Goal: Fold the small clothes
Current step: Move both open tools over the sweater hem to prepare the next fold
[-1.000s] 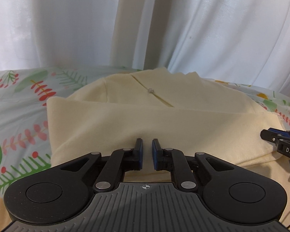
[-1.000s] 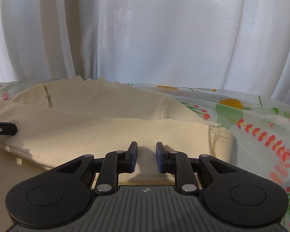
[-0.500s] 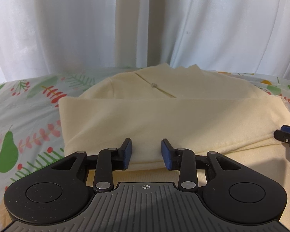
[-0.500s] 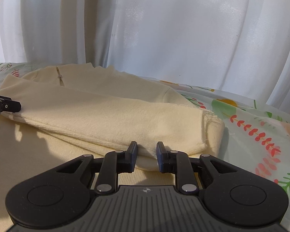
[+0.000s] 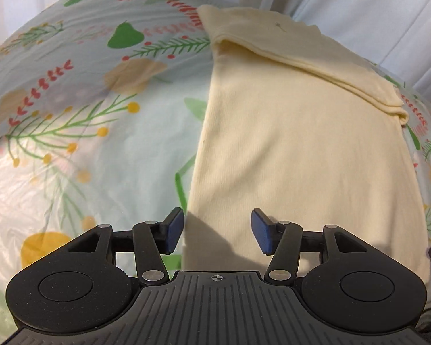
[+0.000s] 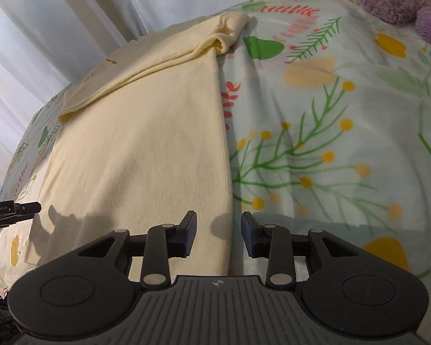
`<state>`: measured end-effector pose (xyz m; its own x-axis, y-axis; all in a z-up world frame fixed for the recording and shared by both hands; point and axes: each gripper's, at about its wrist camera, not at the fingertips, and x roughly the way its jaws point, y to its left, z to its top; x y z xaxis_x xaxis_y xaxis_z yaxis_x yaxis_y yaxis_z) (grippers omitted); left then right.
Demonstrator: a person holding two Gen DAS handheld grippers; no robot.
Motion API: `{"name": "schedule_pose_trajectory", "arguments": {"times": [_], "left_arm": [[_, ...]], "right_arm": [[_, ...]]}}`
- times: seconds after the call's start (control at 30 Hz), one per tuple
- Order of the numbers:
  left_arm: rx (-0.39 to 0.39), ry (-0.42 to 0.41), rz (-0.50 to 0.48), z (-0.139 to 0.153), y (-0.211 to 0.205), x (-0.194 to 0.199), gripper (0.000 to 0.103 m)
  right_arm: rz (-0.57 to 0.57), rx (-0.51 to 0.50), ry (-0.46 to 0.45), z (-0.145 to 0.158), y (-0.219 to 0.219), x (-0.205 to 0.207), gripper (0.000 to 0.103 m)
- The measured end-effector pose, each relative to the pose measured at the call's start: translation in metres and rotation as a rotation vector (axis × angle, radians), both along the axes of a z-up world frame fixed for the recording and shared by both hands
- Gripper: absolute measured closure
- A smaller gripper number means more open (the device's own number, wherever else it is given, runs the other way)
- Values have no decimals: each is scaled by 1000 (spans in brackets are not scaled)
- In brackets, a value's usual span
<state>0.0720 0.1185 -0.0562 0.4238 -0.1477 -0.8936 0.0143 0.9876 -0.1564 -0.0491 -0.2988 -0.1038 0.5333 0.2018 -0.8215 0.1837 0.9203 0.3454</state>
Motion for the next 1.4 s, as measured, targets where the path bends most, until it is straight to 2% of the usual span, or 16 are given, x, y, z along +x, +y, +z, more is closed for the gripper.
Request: {"name": "schedule_pose_trajectory", "arguments": {"times": [0.17, 0.27, 0.3, 0.37, 0.43, 0.47, 0.53, 0.6, 0.67, 0.73, 0.87, 1.0, 1.1, 1.23, 1.33, 1.4], "left_arm": [[-36, 69, -46, -3, 11, -24, 49], [-77, 70, -60, -4, 15, -30, 52], [-84, 75, -66, -4, 16, -31, 62], [-94, 87, -92, -5, 14, -33, 71], [-76, 75, -111, -6, 13, -35, 77], [-77, 75, -106, -6, 15, -35, 84], [-116, 90, -82, -8, 22, -33, 92], [-144, 97, -65, -8, 27, -32, 94], [-175, 80, -60, -4, 30, -31, 95], [-246, 42, -40, 7, 36, -27, 95], [-357, -82, 4, 36, 47, -3, 95], [-329, -199, 2, 58, 39, 35, 95], [-263, -257, -8, 63, 21, 69, 95], [-195, -268, 19, 45, 3, 113, 94], [-115, -295, 54, 30, -8, 130, 93], [-84, -342, 70, 26, -4, 129, 81]], "right_arm": [[12, 143, 11, -6, -10, -18, 66], [3, 202, 15, -13, -12, -19, 67], [5, 217, 15, -14, -12, -19, 70], [14, 238, 24, -16, -11, -17, 88], [27, 244, 29, -17, -10, -16, 92], [33, 246, 27, -17, -10, -16, 93], [29, 264, 24, -17, -11, -17, 96], [27, 292, 11, -17, -13, -16, 97], [20, 323, -13, -14, -16, -16, 97], [11, 351, -43, -9, -20, -11, 97], [5, 365, -120, 4, -28, 12, 97], [-12, 329, -200, 14, -35, 55, 97], [-50, 296, -234, 15, -38, 95, 98], [-74, 160, -252, 12, -29, 140, 97], [-111, 87, -258, 5, -26, 159, 95], [-130, 19, -284, 5, -25, 160, 90]]}}
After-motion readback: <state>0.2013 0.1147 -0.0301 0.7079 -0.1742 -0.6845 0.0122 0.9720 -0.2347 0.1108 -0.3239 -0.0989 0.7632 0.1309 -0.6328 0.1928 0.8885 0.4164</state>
